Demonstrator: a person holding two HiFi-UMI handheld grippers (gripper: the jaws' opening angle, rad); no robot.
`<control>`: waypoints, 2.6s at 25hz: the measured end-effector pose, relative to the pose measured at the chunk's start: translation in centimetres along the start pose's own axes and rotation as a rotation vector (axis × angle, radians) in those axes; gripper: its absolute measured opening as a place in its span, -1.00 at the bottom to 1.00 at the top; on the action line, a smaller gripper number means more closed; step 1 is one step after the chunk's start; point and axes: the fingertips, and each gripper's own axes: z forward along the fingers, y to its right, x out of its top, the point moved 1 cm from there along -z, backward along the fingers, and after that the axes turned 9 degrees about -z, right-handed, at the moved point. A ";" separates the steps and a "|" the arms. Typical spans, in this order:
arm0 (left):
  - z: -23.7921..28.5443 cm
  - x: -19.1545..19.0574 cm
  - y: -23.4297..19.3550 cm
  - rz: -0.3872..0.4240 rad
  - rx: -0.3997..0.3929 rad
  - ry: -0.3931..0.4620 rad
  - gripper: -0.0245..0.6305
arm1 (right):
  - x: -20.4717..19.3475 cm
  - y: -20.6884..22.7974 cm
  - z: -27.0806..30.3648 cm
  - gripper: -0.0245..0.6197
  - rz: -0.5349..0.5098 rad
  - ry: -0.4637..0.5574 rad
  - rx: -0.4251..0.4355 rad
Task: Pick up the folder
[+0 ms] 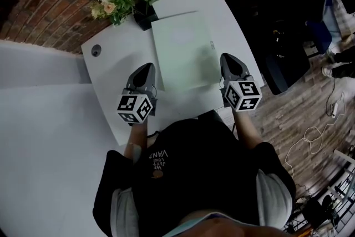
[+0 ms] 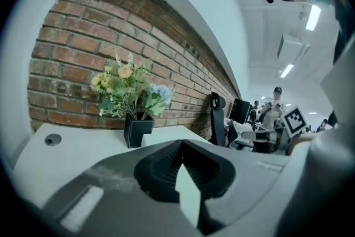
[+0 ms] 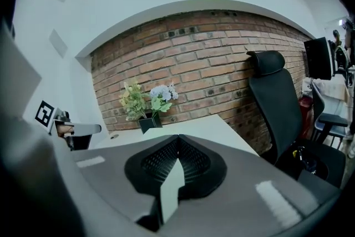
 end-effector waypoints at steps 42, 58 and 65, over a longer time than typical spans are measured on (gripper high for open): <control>6.8 -7.7 -4.1 -0.308 0.115 -0.260 0.00 | -9.0 0.7 9.0 0.11 0.231 -0.392 0.241; 8.5 -9.8 -4.1 -0.317 0.105 -0.365 -0.01 | -10.1 -0.1 10.0 0.13 0.219 -0.459 0.288; 8.7 -9.9 -4.2 -0.312 0.111 -0.384 -0.01 | -10.3 -0.1 10.1 0.14 0.214 -0.474 0.288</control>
